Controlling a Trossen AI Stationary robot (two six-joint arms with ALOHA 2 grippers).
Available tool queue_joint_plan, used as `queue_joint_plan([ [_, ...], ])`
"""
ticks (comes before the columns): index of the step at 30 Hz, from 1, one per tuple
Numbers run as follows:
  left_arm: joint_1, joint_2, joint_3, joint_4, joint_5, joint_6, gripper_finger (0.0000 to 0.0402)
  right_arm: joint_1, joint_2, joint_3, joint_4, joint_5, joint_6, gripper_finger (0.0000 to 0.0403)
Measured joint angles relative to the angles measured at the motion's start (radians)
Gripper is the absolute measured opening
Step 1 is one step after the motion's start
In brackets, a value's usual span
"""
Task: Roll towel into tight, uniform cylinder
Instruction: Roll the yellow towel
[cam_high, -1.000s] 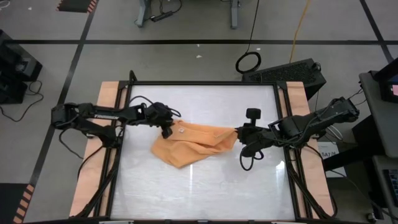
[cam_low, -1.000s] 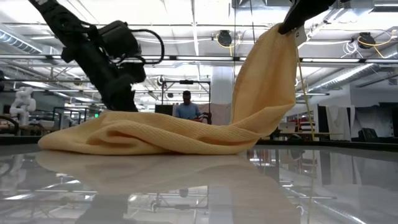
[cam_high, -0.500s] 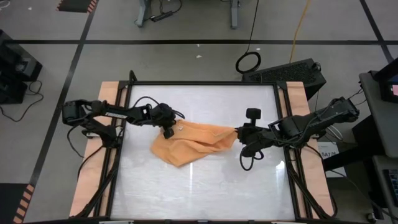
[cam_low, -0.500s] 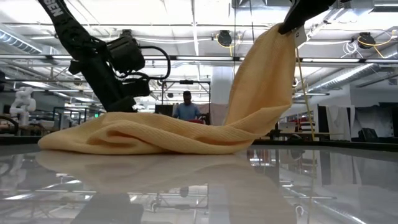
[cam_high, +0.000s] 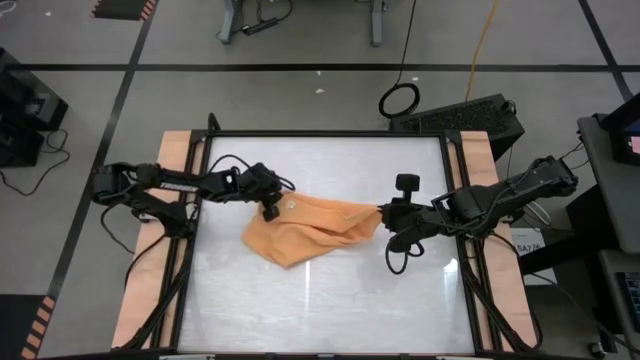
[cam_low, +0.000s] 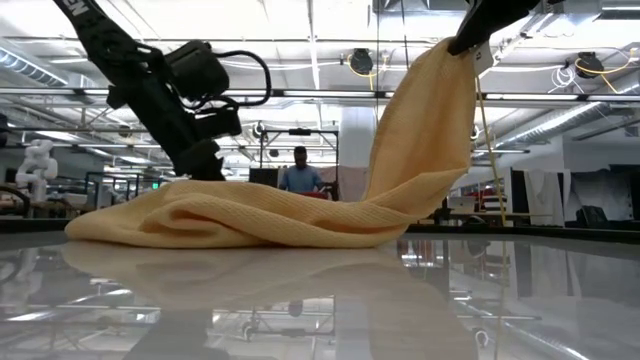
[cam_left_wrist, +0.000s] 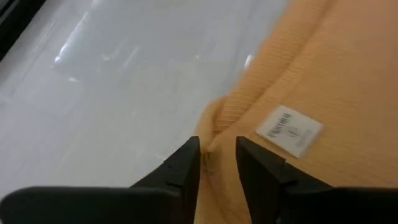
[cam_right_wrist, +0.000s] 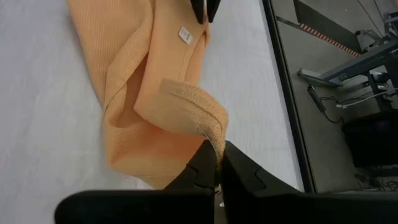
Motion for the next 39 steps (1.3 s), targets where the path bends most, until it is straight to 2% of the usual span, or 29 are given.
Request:
queue_joint_plan([
  [6, -0.017, 0.0, 0.0, -0.006, 0.0, 0.013, 0.0103, 0.0, 0.0, 0.0, 0.0, 0.0, -0.003, 0.0002],
  [10, -0.015, 0.0, 0.0, -0.033, -0.038, 0.013, 0.0086, 0.0, 0.0, 0.0, 0.0, 0.0, -0.003, 0.0002],
  [17, -0.012, 0.0, 0.0, -0.034, -0.028, 0.027, 0.0077, 0.0, 0.0, 0.0, -0.001, 0.0, -0.003, 0.0002],
  [23, -0.014, 0.0, 0.0, -0.026, -0.025, 0.031, 0.001, 0.0, 0.0, 0.0, -0.001, 0.0, -0.003, 0.0002],
  [29, -0.019, -0.002, 0.0, 0.038, -0.023, 0.032, 0.0005, 0.0, 0.0, 0.0, -0.001, 0.0, -0.003, 0.0002],
  [33, -0.019, -0.041, 0.0, 0.072, -0.02, 0.032, 0.0004, 0.0, 0.0, 0.0, 0.0, 0.0, 0.003, 0.0002],
  [39, -0.019, -0.173, 0.0, 0.059, -0.02, 0.031, 0.0003, 0.0, 0.0, 0.0, -0.001, 0.0, 0.015, 0.0002],
])
